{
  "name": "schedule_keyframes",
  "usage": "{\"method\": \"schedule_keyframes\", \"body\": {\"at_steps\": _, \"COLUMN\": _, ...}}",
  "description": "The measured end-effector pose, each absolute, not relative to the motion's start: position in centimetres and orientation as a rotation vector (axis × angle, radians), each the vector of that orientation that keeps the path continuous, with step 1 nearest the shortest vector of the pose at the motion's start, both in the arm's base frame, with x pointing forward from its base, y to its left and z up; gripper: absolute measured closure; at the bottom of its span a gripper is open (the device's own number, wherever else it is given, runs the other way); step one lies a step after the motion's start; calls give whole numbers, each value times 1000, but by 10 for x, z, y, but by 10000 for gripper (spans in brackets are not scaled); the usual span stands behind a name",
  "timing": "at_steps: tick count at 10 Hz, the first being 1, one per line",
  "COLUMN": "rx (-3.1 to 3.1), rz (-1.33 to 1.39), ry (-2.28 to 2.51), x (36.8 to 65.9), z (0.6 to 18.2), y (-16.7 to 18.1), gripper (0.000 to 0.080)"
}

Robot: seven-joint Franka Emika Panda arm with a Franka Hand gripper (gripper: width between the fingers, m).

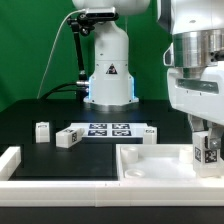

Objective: Assemble one leg

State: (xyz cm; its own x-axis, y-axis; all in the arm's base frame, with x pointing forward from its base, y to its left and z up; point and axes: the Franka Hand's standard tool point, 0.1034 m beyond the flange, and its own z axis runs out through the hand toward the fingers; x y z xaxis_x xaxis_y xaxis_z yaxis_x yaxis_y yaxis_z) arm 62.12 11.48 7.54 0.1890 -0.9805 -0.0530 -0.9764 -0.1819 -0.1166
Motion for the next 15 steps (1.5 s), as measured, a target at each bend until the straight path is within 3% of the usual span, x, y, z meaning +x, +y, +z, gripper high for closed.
{"method": "schedule_keyframes", "body": {"at_steps": 1, "rx": -2361, "rz": -54, "ry": 1880, "x": 621, "z": 75, "y": 115, "gripper": 506}}
{"method": "schedule_keyframes", "body": {"at_steps": 2, "rx": -2367, "rz": -54, "ry": 1875, "x": 621, "z": 74, "y": 115, "gripper": 311}}
{"method": "schedule_keyframes", "body": {"at_steps": 3, "rx": -2468, "rz": -66, "ry": 1744, "x": 621, "z": 75, "y": 115, "gripper": 199}}
{"method": "schedule_keyframes", "body": {"at_steps": 6, "rx": -2745, "rz": -96, "ry": 1301, "x": 620, "z": 75, "y": 119, "gripper": 152}}
{"method": "schedule_keyframes", "body": {"at_steps": 13, "rx": -3131, "rz": -153, "ry": 171, "x": 624, "z": 78, "y": 122, "gripper": 151}}
{"method": "schedule_keyframes", "body": {"at_steps": 15, "rx": -3138, "rz": -153, "ry": 73, "x": 625, "z": 78, "y": 120, "gripper": 151}}
